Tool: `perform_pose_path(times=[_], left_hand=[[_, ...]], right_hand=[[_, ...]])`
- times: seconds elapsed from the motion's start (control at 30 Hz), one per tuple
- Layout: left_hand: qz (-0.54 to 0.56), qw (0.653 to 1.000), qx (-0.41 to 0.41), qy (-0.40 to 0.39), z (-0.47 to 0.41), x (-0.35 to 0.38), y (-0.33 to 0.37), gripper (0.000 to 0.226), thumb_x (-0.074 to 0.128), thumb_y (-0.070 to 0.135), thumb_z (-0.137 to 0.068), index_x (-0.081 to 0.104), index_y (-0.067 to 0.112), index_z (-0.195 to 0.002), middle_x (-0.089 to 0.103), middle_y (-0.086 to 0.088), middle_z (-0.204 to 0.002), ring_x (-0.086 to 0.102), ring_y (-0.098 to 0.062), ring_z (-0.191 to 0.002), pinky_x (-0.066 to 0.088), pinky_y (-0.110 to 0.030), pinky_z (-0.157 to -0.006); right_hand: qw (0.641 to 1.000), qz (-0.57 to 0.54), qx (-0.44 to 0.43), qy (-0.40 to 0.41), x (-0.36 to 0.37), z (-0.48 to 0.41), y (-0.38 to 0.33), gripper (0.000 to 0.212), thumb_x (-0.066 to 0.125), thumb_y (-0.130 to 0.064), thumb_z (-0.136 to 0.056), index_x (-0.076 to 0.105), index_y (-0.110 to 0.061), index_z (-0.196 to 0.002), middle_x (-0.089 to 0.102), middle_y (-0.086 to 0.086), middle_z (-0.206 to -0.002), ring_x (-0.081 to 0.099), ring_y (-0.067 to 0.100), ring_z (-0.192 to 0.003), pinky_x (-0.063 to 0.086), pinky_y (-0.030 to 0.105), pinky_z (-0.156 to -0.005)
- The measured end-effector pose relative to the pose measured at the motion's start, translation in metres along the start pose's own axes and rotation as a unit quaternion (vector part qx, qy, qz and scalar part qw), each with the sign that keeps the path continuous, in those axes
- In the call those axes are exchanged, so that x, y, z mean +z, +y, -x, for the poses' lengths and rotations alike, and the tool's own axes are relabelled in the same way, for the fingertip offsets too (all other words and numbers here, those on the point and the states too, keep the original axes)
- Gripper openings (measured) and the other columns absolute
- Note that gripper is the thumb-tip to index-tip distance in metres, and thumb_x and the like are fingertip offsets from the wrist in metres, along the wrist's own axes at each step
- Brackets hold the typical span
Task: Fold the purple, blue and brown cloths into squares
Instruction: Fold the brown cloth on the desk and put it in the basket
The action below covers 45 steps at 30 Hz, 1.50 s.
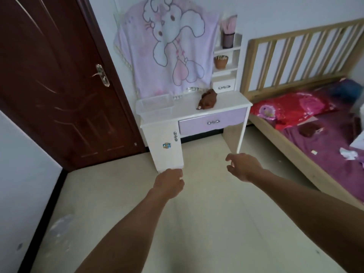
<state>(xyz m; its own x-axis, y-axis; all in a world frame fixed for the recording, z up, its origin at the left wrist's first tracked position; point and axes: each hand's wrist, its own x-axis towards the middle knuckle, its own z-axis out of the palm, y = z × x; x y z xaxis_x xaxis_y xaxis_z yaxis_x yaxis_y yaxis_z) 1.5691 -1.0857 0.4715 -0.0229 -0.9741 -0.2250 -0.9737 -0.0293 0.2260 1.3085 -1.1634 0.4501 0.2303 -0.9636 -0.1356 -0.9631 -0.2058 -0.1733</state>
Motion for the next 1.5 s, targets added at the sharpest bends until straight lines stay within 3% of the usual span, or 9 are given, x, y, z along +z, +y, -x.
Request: perform_pose_path(times=[0.17, 0.5, 0.73, 1.0, 1.27, 1.5], left_hand=[[0.015, 1.0, -0.009, -0.01, -0.119, -0.018, -0.005, 0.033, 0.045, 0.029, -0.093, 0.054, 0.022, -0.124, 0.055, -0.005, -0.13, 0.051, -0.023, -0.119, 0.039, -0.028, -0.095], [0.028, 0.999, 0.024, -0.027, -0.371, -0.066, -0.012, 0.028, 0.047, 0.026, -0.092, 0.059, 0.017, -0.115, 0.062, -0.008, -0.12, 0.056, -0.025, -0.114, 0.043, -0.028, -0.088], [0.057, 0.998, 0.025, -0.012, -0.52, -0.091, 0.001, 0.031, 0.049, 0.029, -0.09, 0.059, 0.023, -0.118, 0.061, -0.003, -0.125, 0.055, -0.023, -0.116, 0.043, -0.028, -0.095], [0.088, 0.995, -0.018, -0.043, -0.658, -0.073, 0.019, 0.029, 0.052, 0.032, -0.089, 0.061, 0.023, -0.115, 0.064, -0.003, -0.118, 0.061, -0.022, -0.103, 0.048, -0.03, -0.086], [0.094, 0.99, -0.053, -0.094, -0.763, -0.049, 0.019, 0.031, 0.05, 0.028, -0.092, 0.056, 0.024, -0.121, 0.06, -0.001, -0.124, 0.054, -0.018, -0.115, 0.042, -0.03, -0.098], [0.06, 0.988, -0.004, -0.142, -0.834, -0.021, 0.002, 0.038, 0.043, 0.025, -0.095, 0.043, 0.024, -0.133, 0.049, -0.004, -0.123, 0.055, -0.021, -0.11, 0.045, -0.031, -0.088]], right_hand=[[1.0, -0.004, -0.008, 0.009, -0.019, -0.111, 0.02, 0.037, 0.048, -0.037, -0.093, 0.051, -0.028, -0.129, 0.065, -0.002, -0.119, 0.058, 0.024, -0.111, 0.047, 0.034, -0.089], [0.997, -0.024, 0.071, 0.005, -0.051, -0.333, 0.072, 0.038, 0.051, -0.037, -0.092, 0.053, -0.028, -0.128, 0.063, -0.002, -0.124, 0.056, 0.02, -0.117, 0.046, 0.032, -0.092], [0.997, -0.028, 0.079, -0.002, -0.068, -0.471, 0.117, 0.037, 0.052, -0.036, -0.091, 0.053, -0.027, -0.127, 0.066, -0.001, -0.12, 0.059, 0.021, -0.113, 0.047, 0.031, -0.087], [0.996, -0.052, 0.049, -0.059, -0.046, -0.62, 0.169, 0.035, 0.05, -0.038, -0.092, 0.054, -0.028, -0.125, 0.065, 0.0, -0.118, 0.058, 0.02, -0.11, 0.047, 0.032, -0.089], [0.992, -0.04, -0.006, -0.123, -0.022, -0.732, 0.174, 0.033, 0.05, -0.035, -0.092, 0.057, -0.026, -0.123, 0.063, -0.002, -0.123, 0.056, 0.02, -0.114, 0.044, 0.031, -0.093], [0.987, -0.041, -0.021, -0.157, 0.013, -0.783, 0.159, 0.042, 0.056, -0.028, -0.087, 0.057, -0.029, -0.129, 0.05, -0.002, -0.134, 0.044, 0.018, -0.126, 0.046, 0.031, -0.096]])
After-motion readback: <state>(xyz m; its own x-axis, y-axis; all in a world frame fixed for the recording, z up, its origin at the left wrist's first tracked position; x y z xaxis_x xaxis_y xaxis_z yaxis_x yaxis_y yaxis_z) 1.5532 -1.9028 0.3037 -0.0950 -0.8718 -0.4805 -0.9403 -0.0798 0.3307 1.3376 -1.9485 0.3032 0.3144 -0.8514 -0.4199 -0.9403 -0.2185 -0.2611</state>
